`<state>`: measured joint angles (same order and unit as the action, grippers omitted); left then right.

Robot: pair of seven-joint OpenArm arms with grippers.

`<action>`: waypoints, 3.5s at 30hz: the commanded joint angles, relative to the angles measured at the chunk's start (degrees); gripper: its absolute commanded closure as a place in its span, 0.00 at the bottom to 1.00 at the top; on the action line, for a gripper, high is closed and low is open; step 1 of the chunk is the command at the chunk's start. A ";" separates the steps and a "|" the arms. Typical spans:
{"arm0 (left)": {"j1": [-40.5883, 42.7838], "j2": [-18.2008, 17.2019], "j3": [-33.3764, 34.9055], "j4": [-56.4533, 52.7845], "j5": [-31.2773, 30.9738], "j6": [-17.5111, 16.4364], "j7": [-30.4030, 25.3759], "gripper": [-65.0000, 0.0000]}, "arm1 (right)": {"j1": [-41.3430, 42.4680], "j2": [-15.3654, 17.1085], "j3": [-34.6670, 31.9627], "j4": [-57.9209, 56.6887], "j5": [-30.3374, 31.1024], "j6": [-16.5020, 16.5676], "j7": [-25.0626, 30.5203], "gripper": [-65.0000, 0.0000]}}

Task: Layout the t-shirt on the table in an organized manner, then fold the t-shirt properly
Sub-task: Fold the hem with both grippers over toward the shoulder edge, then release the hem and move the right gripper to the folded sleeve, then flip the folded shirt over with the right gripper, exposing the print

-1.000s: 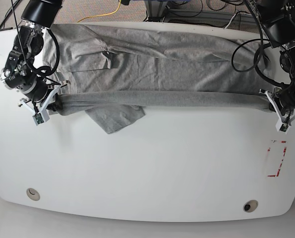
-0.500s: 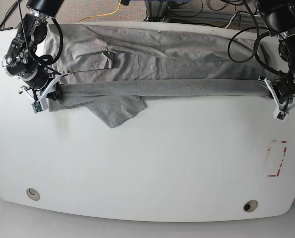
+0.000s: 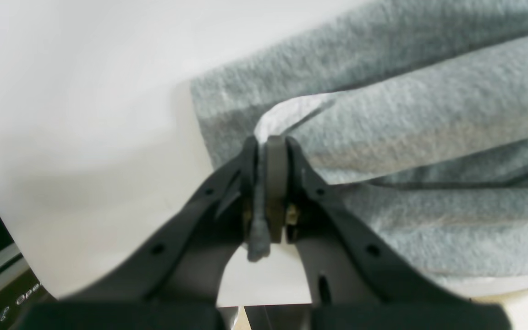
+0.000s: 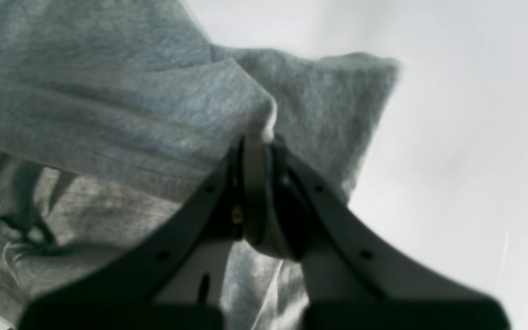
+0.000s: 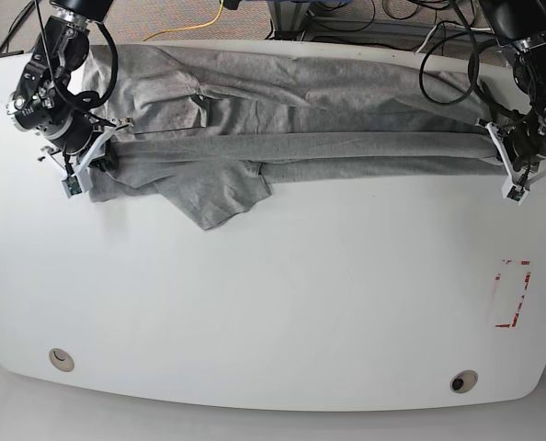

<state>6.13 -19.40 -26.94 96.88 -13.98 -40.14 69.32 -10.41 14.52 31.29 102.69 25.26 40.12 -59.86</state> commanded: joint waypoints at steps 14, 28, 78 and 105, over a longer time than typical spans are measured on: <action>-0.28 -2.01 1.58 1.19 0.83 0.14 -0.44 0.31 | -0.18 1.08 0.58 1.61 0.02 -0.12 1.09 0.26; -1.96 -3.77 1.58 6.81 0.40 0.14 -0.44 0.35 | 2.81 -1.12 2.43 8.29 -0.16 -0.12 1.09 0.11; -4.50 -3.50 1.22 7.43 0.48 0.14 -0.44 0.35 | 20.74 -5.51 -22.28 -27.40 0.02 -0.12 10.14 0.98; -4.50 -2.54 2.19 7.25 0.75 0.14 -0.44 0.35 | 0.00 -2.00 -19.20 7.15 22.79 -0.12 -11.05 0.96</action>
<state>2.22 -21.63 -25.06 103.31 -13.30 -40.10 69.43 -8.45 11.18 12.05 107.66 44.23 39.88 -71.37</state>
